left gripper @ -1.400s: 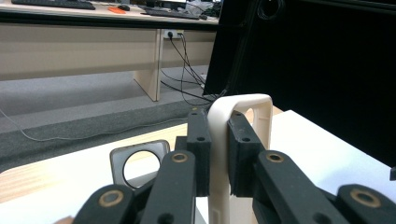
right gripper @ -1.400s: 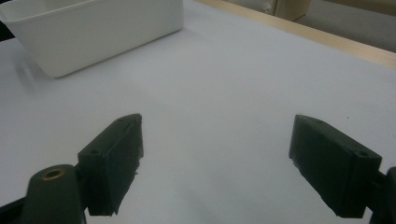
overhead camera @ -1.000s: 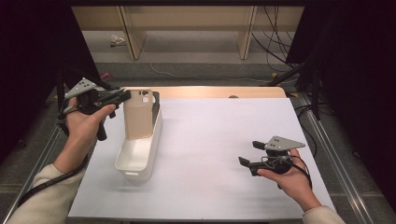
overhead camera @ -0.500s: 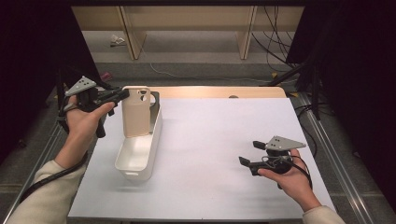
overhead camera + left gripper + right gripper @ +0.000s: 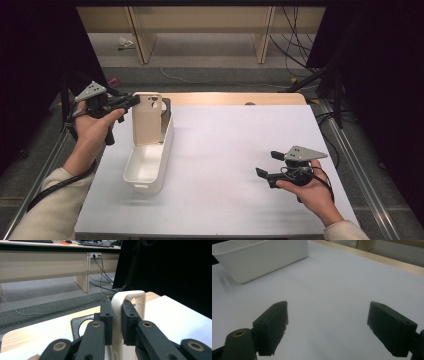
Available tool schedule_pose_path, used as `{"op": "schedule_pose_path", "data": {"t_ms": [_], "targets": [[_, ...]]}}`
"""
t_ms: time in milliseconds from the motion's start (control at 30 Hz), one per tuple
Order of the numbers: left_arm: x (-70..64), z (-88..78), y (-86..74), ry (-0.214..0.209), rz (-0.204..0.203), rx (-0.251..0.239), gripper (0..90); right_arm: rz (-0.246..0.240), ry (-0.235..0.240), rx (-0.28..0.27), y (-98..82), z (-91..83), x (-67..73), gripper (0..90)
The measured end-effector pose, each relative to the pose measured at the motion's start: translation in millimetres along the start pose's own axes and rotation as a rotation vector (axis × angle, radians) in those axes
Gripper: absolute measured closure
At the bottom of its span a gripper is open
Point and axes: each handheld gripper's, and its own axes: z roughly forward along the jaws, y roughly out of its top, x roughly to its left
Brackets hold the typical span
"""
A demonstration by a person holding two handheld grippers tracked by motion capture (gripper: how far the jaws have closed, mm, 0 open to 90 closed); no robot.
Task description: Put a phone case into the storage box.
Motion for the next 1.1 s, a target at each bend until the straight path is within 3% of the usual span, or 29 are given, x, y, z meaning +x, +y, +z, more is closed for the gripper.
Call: {"op": "schedule_pose_path", "data": {"t_ms": [400, 767, 1100], "targets": [[13.2, 12.0, -13.0, -0.005, -0.013, 0.018, 81.1, -0.001, 0.000, 0.003, -0.6, 0.5, -0.3, 17.7], [22.5, 23.4, -25.2, -0.037, -0.014, 0.017, 81.1, -0.001, 0.004, 0.002, -0.5, 0.8, 0.0, 17.8], [26.4, 32.5, -32.9, -0.027, -0.017, 0.044, 81.0, -0.006, 0.004, 0.003, -0.5, 1.1, 0.3, 17.9]]}}
